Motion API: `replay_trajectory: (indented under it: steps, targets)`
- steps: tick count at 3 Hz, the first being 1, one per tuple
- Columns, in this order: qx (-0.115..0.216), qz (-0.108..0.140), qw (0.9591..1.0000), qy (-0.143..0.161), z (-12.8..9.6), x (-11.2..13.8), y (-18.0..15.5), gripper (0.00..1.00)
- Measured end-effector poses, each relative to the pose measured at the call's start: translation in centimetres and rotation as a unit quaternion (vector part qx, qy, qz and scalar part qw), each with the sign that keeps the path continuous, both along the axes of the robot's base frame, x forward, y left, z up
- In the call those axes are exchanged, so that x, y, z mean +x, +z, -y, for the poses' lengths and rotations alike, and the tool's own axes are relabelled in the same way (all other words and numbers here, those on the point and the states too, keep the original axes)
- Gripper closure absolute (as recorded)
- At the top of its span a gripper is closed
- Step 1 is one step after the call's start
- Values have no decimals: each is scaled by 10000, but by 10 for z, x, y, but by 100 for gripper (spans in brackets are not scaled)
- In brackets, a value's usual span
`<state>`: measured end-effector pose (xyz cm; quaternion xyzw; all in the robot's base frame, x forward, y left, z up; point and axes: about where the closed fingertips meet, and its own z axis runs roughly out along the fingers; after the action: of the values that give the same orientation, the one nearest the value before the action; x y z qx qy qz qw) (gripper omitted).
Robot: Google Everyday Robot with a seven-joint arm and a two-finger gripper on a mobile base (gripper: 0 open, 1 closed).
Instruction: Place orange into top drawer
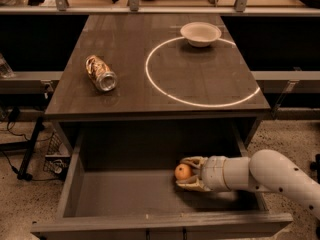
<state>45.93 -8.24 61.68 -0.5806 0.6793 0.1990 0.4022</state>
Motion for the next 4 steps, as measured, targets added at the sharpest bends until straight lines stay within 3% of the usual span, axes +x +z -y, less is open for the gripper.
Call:
replay_trajectory:
  steps: [1, 3, 4]
  targets:
    - [-20, -13, 10000, -42, 3, 0, 0, 4]
    - [6, 14, 9999, -131, 14, 3, 10, 0]
    - [21, 90, 9997, -237, 35, 6, 39, 0]
